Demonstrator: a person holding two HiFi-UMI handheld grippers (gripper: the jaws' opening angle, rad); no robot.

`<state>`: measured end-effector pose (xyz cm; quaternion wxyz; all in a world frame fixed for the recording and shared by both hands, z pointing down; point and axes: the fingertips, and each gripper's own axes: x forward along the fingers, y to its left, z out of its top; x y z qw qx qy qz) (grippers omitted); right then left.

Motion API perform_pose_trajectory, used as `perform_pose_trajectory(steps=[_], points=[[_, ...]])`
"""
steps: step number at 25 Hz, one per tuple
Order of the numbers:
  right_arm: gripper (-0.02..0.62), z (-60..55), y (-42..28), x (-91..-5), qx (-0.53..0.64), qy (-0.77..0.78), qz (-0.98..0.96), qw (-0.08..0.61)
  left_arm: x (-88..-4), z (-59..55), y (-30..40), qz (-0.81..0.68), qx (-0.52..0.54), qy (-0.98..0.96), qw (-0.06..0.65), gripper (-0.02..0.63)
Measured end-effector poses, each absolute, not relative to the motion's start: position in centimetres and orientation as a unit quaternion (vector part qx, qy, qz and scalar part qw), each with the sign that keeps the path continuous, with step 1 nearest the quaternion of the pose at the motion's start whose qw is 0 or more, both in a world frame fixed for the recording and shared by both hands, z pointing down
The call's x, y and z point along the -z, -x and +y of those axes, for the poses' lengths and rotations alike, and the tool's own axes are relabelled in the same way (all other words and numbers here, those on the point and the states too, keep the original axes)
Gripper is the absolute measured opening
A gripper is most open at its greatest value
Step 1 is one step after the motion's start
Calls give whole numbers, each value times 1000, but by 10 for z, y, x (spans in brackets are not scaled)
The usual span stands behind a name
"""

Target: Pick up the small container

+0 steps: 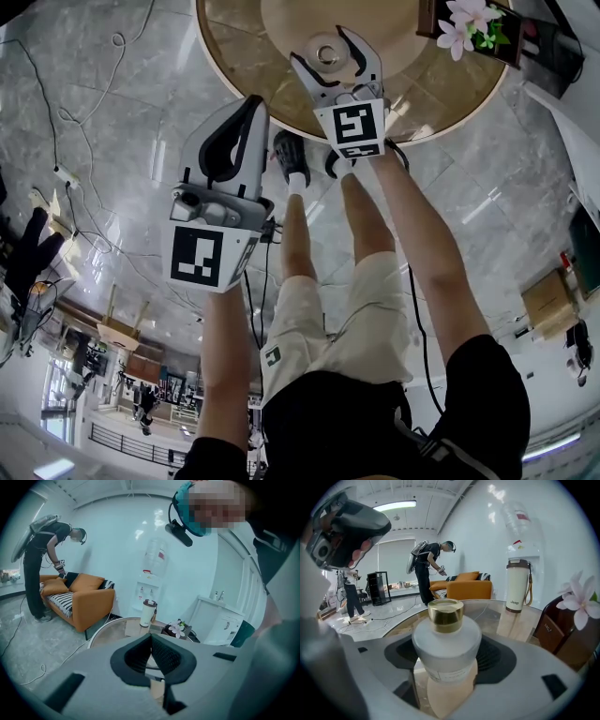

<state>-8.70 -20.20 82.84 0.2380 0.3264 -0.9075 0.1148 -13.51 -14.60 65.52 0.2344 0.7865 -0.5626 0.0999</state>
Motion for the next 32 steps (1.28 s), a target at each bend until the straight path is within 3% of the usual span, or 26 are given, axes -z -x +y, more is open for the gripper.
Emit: perform_pose_trajectory(steps=[14,32], points=[[333,-189,82,-757,-135,-314,-913,224,-615,-145,126,-565,-89,-790,220,17],[333,-206,44,-512,-131,-307,-923,193,-467,-146,117,-569,-51,-797,195,17]])
